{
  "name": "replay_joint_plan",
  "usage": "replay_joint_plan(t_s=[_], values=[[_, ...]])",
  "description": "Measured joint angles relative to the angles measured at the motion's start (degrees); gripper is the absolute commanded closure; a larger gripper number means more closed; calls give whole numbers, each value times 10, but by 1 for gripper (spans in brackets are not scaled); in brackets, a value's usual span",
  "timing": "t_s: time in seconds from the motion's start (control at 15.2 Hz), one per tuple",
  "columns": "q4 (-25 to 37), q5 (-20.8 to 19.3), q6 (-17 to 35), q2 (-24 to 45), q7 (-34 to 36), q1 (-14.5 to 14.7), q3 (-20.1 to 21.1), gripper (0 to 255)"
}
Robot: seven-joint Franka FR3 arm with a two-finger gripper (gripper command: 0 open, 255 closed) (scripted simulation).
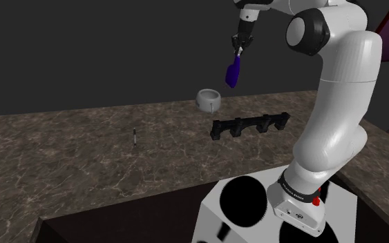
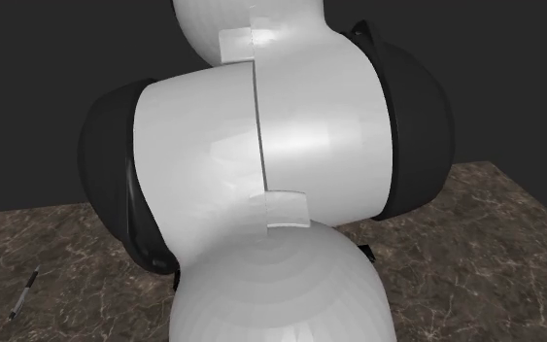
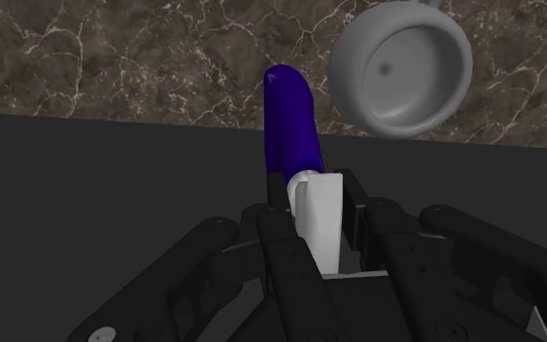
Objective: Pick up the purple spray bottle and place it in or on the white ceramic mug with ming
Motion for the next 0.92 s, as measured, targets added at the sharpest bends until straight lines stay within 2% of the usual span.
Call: replay_joint_plan(t_s=[0.46, 0.92], values=[[75, 4, -60, 15, 0, -8, -1, 255], [116, -8, -115, -2, 63, 37, 16, 255]])
